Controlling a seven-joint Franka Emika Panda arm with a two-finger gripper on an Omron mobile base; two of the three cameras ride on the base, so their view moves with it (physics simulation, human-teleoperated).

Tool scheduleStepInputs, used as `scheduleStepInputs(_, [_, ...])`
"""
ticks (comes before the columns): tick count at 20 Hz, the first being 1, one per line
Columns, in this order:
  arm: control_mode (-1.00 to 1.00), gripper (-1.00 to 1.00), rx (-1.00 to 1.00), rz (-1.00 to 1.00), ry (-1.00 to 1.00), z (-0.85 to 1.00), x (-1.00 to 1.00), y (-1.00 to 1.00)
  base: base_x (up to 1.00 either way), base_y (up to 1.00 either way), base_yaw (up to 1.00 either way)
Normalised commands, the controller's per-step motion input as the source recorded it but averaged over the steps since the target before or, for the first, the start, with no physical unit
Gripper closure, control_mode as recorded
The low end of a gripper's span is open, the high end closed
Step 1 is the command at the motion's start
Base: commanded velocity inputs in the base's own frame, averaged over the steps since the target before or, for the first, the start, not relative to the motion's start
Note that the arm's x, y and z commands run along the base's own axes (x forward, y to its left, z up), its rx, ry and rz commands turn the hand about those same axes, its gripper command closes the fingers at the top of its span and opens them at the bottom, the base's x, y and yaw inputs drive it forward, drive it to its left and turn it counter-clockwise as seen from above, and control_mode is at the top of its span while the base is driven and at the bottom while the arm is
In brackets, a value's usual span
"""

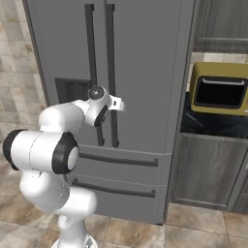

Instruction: Retrieve the butter from the fridge and place it on a plate on the dining table. Then retrieve the butter knife by the fridge and place it near the plate.

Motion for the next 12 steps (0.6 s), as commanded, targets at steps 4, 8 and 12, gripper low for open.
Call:
scheduleStepInputs(4, [-1.00,-1.00,0.00,0.00,0.00,-0.14,0.54,-0.08,0.00,0.00,0.00])
scheduleStepInputs(8, [-1.00,-1.00,0.00,0.00,0.00,-0.19,0.53,-0.13,0.00,0.00,0.00])
scheduleStepInputs(12, [-1.00,1.00,0.00,0.00,-0.01,-0.19,0.46,-0.22,0.00,0.00,0.00])
